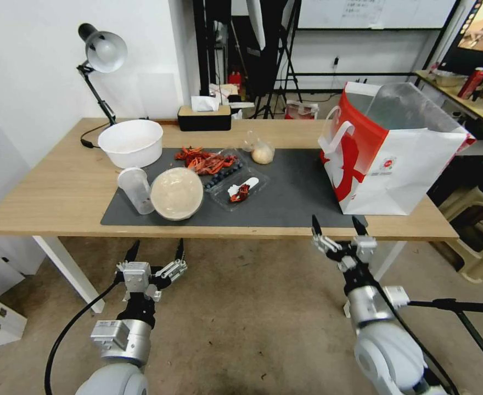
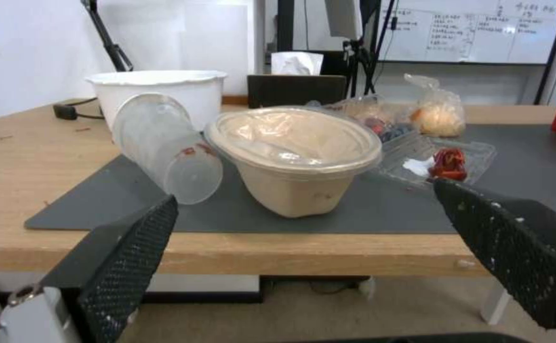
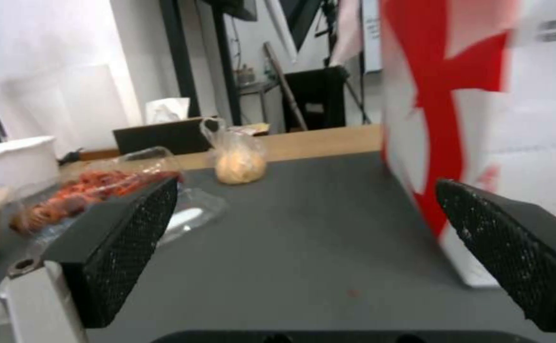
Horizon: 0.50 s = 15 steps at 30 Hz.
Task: Pick up the trash from the table and place it into the takeout bag.
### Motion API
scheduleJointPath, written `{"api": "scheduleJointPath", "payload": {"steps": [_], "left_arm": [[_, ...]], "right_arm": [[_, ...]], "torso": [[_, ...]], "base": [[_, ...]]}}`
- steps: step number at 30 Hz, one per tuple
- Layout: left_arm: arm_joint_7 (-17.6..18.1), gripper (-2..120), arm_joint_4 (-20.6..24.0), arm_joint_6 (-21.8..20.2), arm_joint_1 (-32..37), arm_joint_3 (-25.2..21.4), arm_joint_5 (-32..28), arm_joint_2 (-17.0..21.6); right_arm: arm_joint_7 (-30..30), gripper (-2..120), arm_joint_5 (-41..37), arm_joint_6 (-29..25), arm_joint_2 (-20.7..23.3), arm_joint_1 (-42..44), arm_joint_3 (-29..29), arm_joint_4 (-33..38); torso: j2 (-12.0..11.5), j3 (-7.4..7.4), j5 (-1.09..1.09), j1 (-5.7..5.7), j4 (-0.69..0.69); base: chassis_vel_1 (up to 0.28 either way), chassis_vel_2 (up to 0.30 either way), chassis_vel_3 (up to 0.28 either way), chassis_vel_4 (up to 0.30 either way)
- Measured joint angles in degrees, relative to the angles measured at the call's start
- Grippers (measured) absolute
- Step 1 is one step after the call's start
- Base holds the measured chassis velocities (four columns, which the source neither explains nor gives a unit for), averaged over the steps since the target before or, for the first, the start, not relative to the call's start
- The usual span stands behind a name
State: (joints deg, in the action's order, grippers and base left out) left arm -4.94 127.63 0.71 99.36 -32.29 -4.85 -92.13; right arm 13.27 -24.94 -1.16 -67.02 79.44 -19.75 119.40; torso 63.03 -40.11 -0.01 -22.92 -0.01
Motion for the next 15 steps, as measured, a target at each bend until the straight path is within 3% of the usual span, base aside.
{"api": "scheduleJointPath", "payload": {"steps": [6,11,15], "left_arm": [[0.0,100,0.09,0.15,0.19,-0.11,0.07,-0.01],[0.0,100,0.13,0.18,0.2,-0.29,0.15,0.0],[0.01,100,0.12,0.18,0.13,-0.4,0.26,0.0]], "right_arm": [[3.4,100,-9.57,8.18,2.14,-14.65,4.79,-5.11],[4.66,100,-13.37,10.42,2.31,-21.71,7.43,-9.31],[5.95,100,-16.96,12.08,1.91,-30.68,11.67,-16.57]], "torso": [[-0.01,-0.01,0.01,0.0,0.03],[0.0,-0.01,0.0,-0.01,0.02],[-0.01,-0.01,0.0,0.0,0.01]], "base": [[0.0,0.0,0.0,0.0],[0.0,0.0,0.0,0.0],[0.0,0.0,0.0,0.0]]}}
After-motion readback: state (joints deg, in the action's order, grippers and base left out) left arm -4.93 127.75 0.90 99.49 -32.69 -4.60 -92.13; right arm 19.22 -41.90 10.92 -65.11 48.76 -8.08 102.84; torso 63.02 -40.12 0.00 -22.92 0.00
